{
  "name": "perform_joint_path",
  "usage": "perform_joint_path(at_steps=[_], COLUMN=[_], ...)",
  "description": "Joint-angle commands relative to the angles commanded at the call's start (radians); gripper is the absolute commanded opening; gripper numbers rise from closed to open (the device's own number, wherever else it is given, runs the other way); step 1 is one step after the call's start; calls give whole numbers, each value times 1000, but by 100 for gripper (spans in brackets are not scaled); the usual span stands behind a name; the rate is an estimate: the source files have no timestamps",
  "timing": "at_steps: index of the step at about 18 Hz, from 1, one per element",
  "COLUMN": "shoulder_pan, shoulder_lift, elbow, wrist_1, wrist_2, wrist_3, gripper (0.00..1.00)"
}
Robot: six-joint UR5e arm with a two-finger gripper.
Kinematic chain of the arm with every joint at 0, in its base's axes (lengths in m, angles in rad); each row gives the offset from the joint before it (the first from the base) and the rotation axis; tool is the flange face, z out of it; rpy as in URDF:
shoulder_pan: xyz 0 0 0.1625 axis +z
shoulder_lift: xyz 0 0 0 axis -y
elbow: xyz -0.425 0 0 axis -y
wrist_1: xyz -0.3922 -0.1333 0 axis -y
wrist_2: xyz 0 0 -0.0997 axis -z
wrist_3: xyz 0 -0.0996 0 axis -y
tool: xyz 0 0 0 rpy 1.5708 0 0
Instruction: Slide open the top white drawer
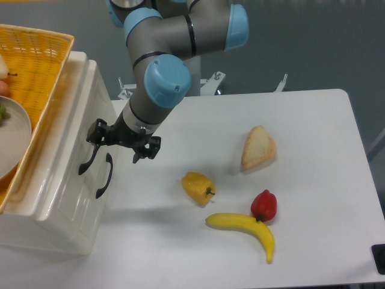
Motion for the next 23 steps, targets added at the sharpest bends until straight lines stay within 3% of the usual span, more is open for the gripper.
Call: perform_joint_path(at_steps=[23], shoulder_pan=[-35], shoulder_lift=[-6], elbow=[-6], wrist_1=[-2], wrist_2=[51], wrist_3=[15], gripper=[100])
